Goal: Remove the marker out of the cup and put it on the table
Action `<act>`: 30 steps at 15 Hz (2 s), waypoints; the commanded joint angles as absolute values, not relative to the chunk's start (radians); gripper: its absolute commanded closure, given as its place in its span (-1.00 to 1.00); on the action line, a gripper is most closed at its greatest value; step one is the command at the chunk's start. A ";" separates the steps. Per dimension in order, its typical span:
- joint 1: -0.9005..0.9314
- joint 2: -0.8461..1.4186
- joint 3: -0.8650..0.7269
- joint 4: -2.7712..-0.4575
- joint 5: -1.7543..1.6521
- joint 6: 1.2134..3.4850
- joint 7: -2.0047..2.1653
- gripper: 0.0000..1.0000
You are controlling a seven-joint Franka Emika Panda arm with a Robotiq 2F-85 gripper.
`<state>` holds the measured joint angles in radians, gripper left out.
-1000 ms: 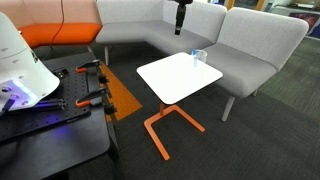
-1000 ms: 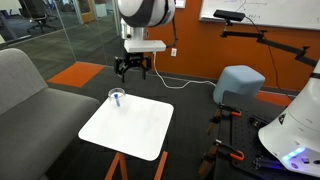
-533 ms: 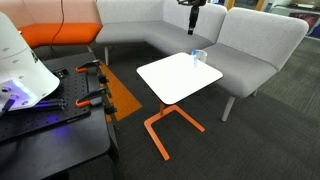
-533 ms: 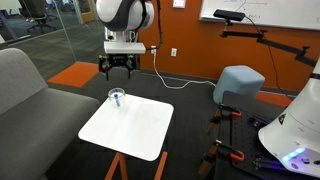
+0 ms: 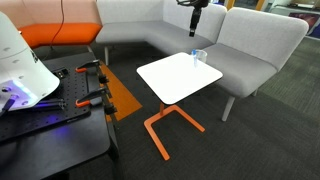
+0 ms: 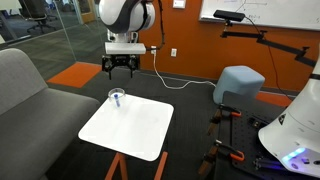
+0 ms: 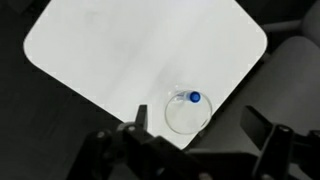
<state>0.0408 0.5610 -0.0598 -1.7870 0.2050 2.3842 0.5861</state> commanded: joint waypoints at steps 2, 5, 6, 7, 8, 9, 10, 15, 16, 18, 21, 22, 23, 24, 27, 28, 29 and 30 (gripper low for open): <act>0.094 0.618 -0.131 -1.701 0.174 2.303 0.730 -0.63; 0.093 0.667 -0.131 -1.641 0.192 2.272 0.764 -0.32; 0.087 0.684 -0.128 -1.616 0.199 2.257 0.772 -0.33; 0.081 0.704 -0.126 -1.590 0.204 2.245 0.779 -0.31; 0.071 0.725 -0.121 -1.563 0.214 2.232 0.782 -0.33; 0.062 0.747 -0.118 -1.536 0.223 2.220 0.787 -0.34; 0.049 0.772 -0.113 -1.504 0.239 2.207 0.783 -0.36; 0.002 0.880 -0.099 -1.369 0.289 2.113 0.774 -0.30; 0.000 0.898 -0.099 -1.346 0.292 2.097 0.775 -0.25; -0.005 0.930 -0.098 -1.304 0.298 2.072 0.778 -0.06; -0.008 0.974 -0.095 -1.243 0.309 2.051 0.783 0.02; -0.007 0.988 -0.096 -1.222 0.310 2.040 0.788 0.07; -0.008 1.002 -0.095 -1.202 0.311 2.027 0.790 0.02; -0.008 1.017 -0.094 -1.182 0.312 2.015 0.791 0.04; -0.010 1.062 -0.088 -1.123 0.311 1.977 0.808 0.07; -0.010 1.077 -0.085 -1.105 0.310 1.972 0.809 0.09; -0.010 1.090 -0.085 -1.088 0.308 1.964 0.814 0.09; -0.011 1.103 -0.083 -1.072 0.308 1.961 0.819 0.07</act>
<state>0.0052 1.0532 -0.0965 -1.1625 0.2968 2.0245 0.7890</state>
